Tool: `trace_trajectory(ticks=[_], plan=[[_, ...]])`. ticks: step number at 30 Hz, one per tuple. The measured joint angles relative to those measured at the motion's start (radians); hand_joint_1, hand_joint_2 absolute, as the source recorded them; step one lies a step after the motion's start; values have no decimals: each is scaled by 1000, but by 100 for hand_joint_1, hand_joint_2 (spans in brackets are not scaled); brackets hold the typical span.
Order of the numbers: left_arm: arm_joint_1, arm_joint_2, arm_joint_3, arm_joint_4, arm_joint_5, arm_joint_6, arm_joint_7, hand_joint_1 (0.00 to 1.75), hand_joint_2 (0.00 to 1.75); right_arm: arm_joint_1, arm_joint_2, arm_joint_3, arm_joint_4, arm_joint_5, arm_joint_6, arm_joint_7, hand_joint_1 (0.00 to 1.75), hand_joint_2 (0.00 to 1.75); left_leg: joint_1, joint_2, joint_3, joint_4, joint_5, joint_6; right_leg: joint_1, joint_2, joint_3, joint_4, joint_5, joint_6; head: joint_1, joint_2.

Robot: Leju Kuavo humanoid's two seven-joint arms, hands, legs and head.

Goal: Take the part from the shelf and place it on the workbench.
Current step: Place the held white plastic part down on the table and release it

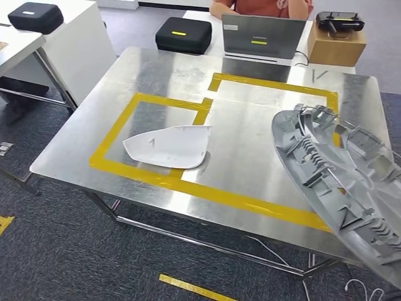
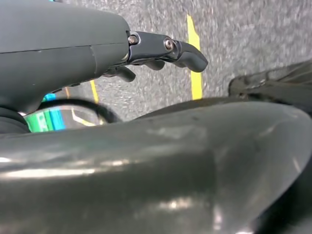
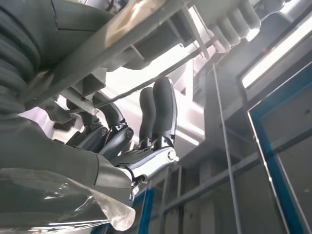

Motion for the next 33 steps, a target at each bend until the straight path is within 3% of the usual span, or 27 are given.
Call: trace_trajectory(ticks=[3, 5, 7, 9, 11, 13, 14, 15, 16, 18, 20, 22, 25, 33], plan=[[0, 4, 0, 0, 7, 0, 6, 0, 0, 0, 0, 0, 0, 3, 0, 0, 175, 175, -14, -32, 62, -175, 111, 40, 9, 34, 4, 0, 0, -2, 2, 0], [-4, 9, 0, 1, 13, -1, 8, 0, 0, 0, 0, 1, 0, 7, 0, 0, 175, 175, -21, -49, 89, -245, 129, 55, 8, 47, -1, 0, 3, 2, 2, 0], [-9, 10, 0, 1, 18, -1, 13, 0, 0, 1, 0, 1, 1, 18, 0, 0, 175, 175, -22, -46, 94, -263, 127, 54, 5, 54, -7, -2, 7, 12, 0, 0], [-10, 11, 0, 0, 23, -1, 19, 0, 0, 0, 0, 0, 3, 35, 0, 0, 175, 175, -17, -38, 98, -279, 137, 51, 7, 28, -19, 12, -7, 21, 3, 0], [-9, 12, 0, 0, 26, -1, 23, 0, 0, -5, 0, 0, 9, 48, 0, -1, 175, 175, -12, -26, 99, -289, 144, 52, 5, -17, -60, 94, -57, 30, 8, 0], [-5, 13, 0, 0, 28, -1, 24, 0, 0, -10, 0, 0, 17, 54, 0, -1, 175, 175, -12, -14, 96, -289, 145, 53, 0, -37, -116, 216, -112, 42, 11, 0], [-3, 13, 0, 0, 29, -1, 24, 0, 0, -11, 0, -1, 22, 58, 0, -1, 175, 175, -12, -7, 96, -289, 145, 52, -2, -39, -132, 251, -120, 46, 10, 0], [-2, 13, 0, 0, 30, -1, 25, 0, 0, -11, 0, -2, 26, 63, 0, -1, 175, 175, -12, -2, 96, -288, 145, 52, -5, -41, -129, 252, -109, 50, 11, 0], [-2, 13, 0, 0, 31, -1, 25, 0, 0, -11, 0, -3, 31, 67, 0, 0, 175, 175, -11, 1, 96, -287, 144, 50, -7, -43, -106, 212, -82, 53, 11, 0], [-4, 13, 0, 0, 34, -3, 25, 0, 0, -14, 0, -5, 38, 74, 0, 0, 175, 175, -13, 5, 96, -282, 141, 42, -9, -52, -30, 74, -28, 52, 11, 0], [-6, 15, 0, 0, 37, -5, 25, 0, 0, -15, 0, -5, 42, 74, 0, 0, 175, 175, -17, 7, 93, -275, 139, 32, -8, -57, 18, -9, -10, 42, 10, 0], [-6, 17, 0, 0, 40, -7, 26, 0, 0, -15, 0, -6, 48, 70, 0, 0, 175, 175, -19, 8, 90, -271, 139, 37, -7, -55, 22, -17, -8, 33, 8, 0], [-6, 20, 0, 0, 44, -7, 28, 0, 0, -15, 0, -9, 59, 64, 0, 0, 175, 175, -19, 8, 92, -274, 142, 48, -4, -53, 21, -17, -7, 31, 8, 0], [-7, 20, -9, 0, 50, -6, 42, 0, 0, -27, 0, -26, 92, 92, 0, 0, 175, 175, -14, 8, 92, -283, 149, 23, 1, -54, 18, -16, -7, 20, 8, 0]])
